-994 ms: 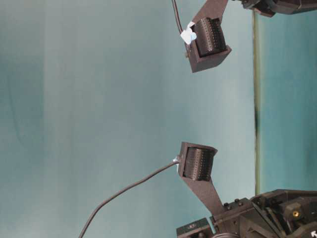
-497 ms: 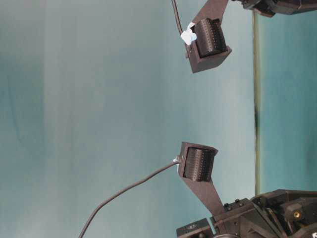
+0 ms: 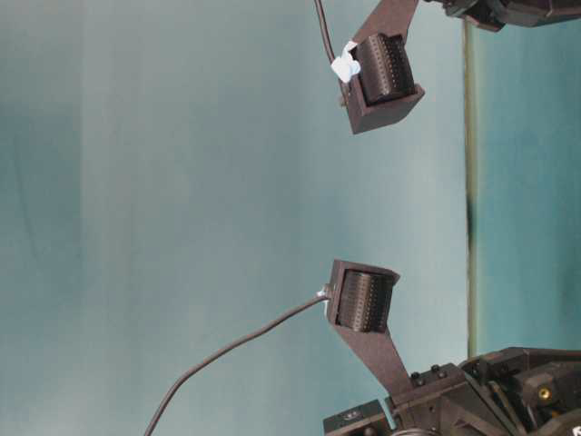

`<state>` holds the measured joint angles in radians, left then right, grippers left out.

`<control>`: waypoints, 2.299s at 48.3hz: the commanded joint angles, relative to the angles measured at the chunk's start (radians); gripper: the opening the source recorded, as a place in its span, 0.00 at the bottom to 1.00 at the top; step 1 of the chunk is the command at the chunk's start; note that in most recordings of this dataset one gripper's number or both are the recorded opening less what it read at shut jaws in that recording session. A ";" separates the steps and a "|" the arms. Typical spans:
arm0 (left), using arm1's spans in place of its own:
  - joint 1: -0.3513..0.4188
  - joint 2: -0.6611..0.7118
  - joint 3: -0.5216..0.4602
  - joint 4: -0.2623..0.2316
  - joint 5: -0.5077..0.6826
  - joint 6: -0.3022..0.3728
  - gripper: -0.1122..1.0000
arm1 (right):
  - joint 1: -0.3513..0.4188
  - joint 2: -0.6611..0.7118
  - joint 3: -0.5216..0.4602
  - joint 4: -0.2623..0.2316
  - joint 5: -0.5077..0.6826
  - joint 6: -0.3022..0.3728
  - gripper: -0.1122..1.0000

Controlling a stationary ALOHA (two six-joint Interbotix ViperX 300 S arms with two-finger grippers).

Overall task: Insert the washer onto the shaft with both hands.
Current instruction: 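Close left gripper on the washer and right gripper on the shaft collar, then lift washer and shaft and bring them toward each other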

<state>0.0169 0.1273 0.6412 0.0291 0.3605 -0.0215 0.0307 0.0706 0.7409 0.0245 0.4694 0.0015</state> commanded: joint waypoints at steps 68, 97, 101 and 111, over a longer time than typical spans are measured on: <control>-0.025 -0.163 0.078 0.002 -0.199 -0.014 0.42 | 0.000 -0.201 0.181 0.000 -0.374 0.158 0.10; -0.035 -0.224 0.187 0.002 -0.532 -0.026 0.42 | 0.025 -0.216 0.278 0.000 -0.653 0.167 0.10; -0.037 -0.227 0.198 0.002 -0.552 -0.040 0.42 | 0.026 -0.215 0.285 0.000 -0.686 0.166 0.10; -0.044 -0.222 0.221 0.002 -0.641 -0.080 0.42 | 0.026 -0.193 0.295 0.000 -0.752 0.167 0.10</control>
<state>-0.0215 -0.0844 0.8652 0.0291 -0.2378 -0.0920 0.0537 -0.1258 1.0385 0.0230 -0.2531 0.1595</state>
